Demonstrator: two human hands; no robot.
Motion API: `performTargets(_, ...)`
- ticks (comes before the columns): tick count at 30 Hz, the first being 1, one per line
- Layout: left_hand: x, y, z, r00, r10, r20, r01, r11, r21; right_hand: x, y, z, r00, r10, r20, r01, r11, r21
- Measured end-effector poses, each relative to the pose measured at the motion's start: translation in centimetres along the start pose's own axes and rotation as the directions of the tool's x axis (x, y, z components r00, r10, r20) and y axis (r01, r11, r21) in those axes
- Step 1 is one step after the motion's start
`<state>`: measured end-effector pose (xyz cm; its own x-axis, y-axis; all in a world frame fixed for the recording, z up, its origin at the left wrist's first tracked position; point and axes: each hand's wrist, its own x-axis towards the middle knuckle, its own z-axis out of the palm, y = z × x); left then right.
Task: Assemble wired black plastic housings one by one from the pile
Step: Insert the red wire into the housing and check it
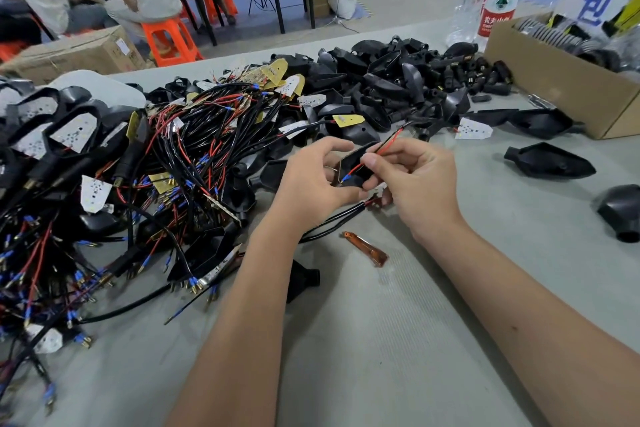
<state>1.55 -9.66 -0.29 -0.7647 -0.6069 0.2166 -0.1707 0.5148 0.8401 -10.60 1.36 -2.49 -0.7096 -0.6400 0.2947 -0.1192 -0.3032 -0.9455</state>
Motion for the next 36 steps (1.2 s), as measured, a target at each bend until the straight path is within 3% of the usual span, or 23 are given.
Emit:
performTargets(8,0.0,0.0,0.1,0.982,0.061,-0.18,-0.056,0.998,0.033,0.2,0.4,-0.3,1.0,0.012,0.016,-0.012,0.999,-0.029)
performTargets(11,0.0,0.1,0.0,0.984,0.09,-0.156,-0.085,0.996,0.035,0.2,0.6,-0.2,1.0,0.013,0.004,-0.013,0.999,-0.041)
performTargets(16,-0.1,0.8,1.1,0.988,0.1,-0.116,-0.094,0.994,0.054,-0.1,0.6,0.1,0.991,0.042,0.126,-0.03,0.995,-0.098)
performTargets(21,0.1,0.4,0.0,0.994,-0.103,0.033,0.106,0.989,-0.101,0.3,0.8,-0.2,0.999,0.019,0.046,-0.009,0.974,-0.226)
performTargets(25,0.1,0.4,-0.1,0.977,-0.173,-0.129,0.15,0.974,-0.169,0.3,1.0,-0.2,0.994,-0.021,-0.104,-0.018,0.933,-0.359)
performTargets(29,0.1,0.8,0.3,0.931,-0.299,-0.209,0.157,0.847,-0.508,0.5,0.8,-0.2,0.977,0.11,-0.183,-0.17,0.919,-0.357)
performTargets(30,0.1,0.8,0.5,0.925,-0.327,-0.196,0.159,0.799,-0.58,0.5,0.6,-0.2,0.974,0.163,-0.155,-0.205,0.926,-0.317)
performTargets(32,0.1,1.0,0.9,0.931,-0.322,-0.17,0.168,0.793,-0.585,0.6,0.2,-0.3,0.976,0.219,-0.016,-0.219,0.967,-0.127)
performTargets(34,0.0,1.2,1.1,0.949,-0.287,-0.13,0.173,0.819,-0.546,0.6,0.1,-0.5,0.977,0.182,0.116,-0.189,0.981,0.053)
performTargets(36,-0.2,1.3,1.0,0.962,-0.268,-0.052,0.196,0.812,-0.55,0.4,-0.3,-0.7,0.976,0.152,0.155,-0.177,0.971,0.161)
